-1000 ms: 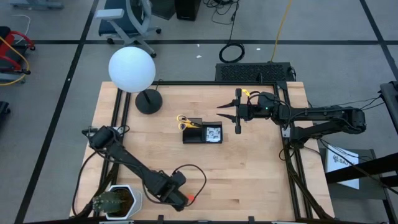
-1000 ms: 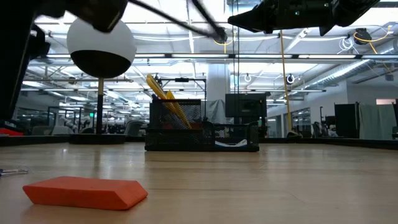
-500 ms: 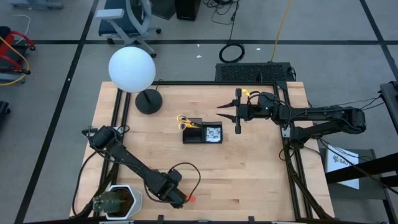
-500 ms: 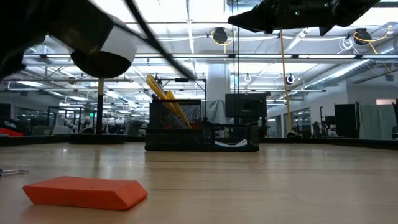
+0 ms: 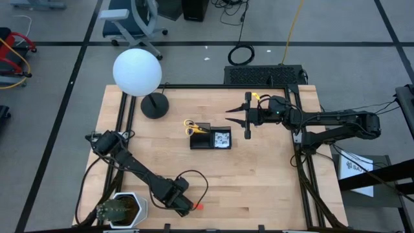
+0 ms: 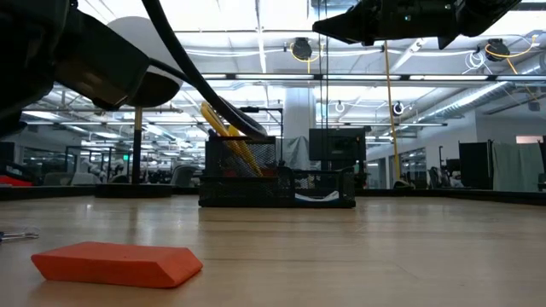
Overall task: Pick and place office supplies into organizer
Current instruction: Put the blue binder clip into the desk organizer
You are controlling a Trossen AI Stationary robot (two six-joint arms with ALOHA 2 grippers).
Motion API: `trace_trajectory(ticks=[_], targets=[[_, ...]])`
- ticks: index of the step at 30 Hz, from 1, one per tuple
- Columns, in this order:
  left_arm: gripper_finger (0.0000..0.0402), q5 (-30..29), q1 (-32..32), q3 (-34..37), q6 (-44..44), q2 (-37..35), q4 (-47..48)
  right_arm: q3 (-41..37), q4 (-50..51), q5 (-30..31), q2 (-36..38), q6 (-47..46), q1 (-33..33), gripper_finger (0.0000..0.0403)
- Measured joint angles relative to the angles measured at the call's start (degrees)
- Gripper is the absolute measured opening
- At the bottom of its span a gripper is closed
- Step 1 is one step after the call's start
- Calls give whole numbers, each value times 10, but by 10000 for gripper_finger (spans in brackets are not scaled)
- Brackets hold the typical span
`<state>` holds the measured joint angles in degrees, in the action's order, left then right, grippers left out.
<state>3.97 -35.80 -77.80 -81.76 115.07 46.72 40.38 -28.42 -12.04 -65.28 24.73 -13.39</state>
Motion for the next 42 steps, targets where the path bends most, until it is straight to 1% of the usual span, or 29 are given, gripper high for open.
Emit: trace_trajectory(ticks=[14, 31, 33, 35, 42], targets=[[246, -31, 19, 0, 6, 0, 0, 0, 0, 0, 0, 0, 0, 110], [243, -26, 16, 0, -10, -1, -2, 0, 0, 0, 0, 0, 0, 110], [230, -25, 16, 0, -9, -1, -1, 0, 0, 0, 0, 0, 0, 110], [206, -25, 16, 0, -9, -1, 1, 0, 0, 0, 0, 0, 0, 110], [92, -22, 16, 0, -5, -1, -3, 0, 0, 0, 0, 0, 0, 110]])
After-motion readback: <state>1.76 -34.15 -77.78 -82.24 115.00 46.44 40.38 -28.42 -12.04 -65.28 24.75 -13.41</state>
